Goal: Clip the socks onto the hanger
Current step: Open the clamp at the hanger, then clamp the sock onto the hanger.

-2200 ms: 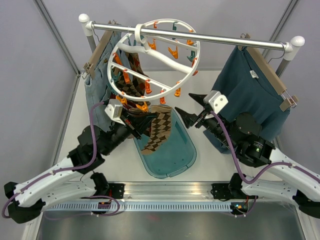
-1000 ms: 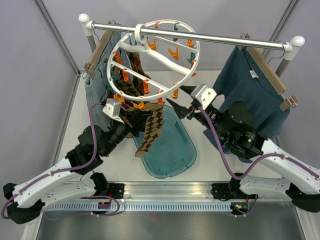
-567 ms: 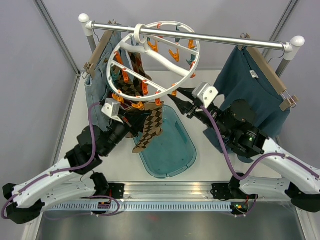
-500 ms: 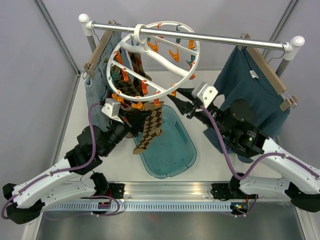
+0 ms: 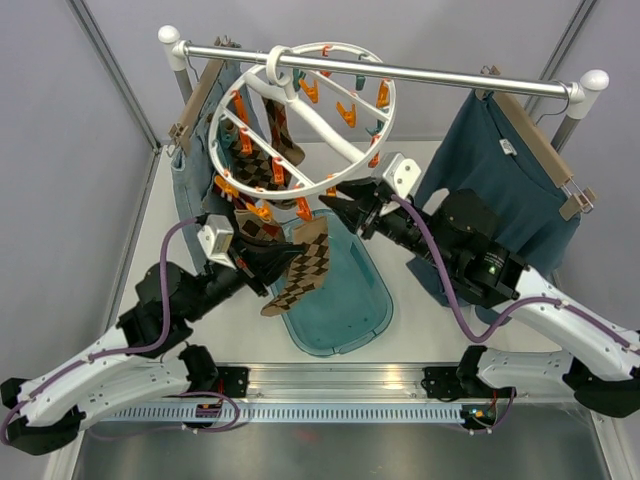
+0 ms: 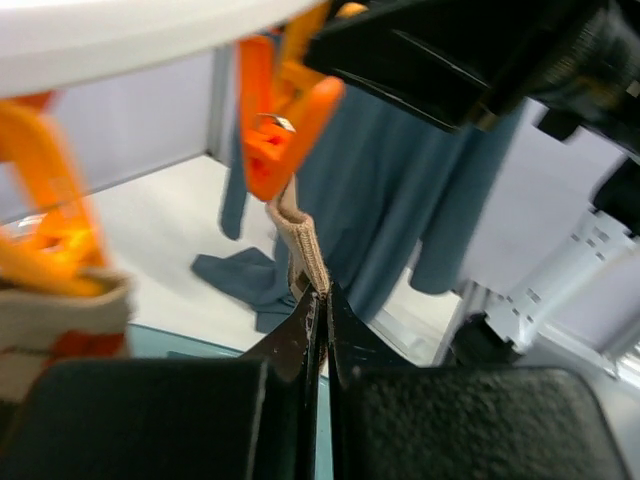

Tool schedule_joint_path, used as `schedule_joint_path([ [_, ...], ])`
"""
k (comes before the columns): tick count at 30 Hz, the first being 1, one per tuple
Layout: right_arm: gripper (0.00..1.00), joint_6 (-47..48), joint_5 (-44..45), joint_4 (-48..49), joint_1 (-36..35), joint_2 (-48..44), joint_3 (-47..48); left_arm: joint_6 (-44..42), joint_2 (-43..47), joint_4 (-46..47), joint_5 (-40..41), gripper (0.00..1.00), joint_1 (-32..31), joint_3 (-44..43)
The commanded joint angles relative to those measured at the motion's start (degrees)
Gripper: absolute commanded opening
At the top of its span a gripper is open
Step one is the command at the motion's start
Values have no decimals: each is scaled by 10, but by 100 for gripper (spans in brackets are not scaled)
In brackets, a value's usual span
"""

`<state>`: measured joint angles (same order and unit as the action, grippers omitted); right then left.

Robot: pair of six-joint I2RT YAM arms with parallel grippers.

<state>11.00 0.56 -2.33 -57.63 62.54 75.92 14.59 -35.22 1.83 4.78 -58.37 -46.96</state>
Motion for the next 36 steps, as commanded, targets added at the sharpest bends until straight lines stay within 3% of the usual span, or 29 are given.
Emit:
schedule_joint_path([
  [1, 0, -51, -34, -6, 1, 3, 28, -27, -1, 10, -120, 2, -2, 2],
  [5, 0, -73, -52, -13, 1, 3, 34, -29, 2, 40, -151, 2, -2, 13],
  [17, 0, -105, -101, -24, 1, -1, 41, -65, -33, 115, -101, 2, -2, 14],
  [36, 0, -103, -120, -39, 1, -8, 44, -112, -63, 150, -67, 2, -1, -4],
])
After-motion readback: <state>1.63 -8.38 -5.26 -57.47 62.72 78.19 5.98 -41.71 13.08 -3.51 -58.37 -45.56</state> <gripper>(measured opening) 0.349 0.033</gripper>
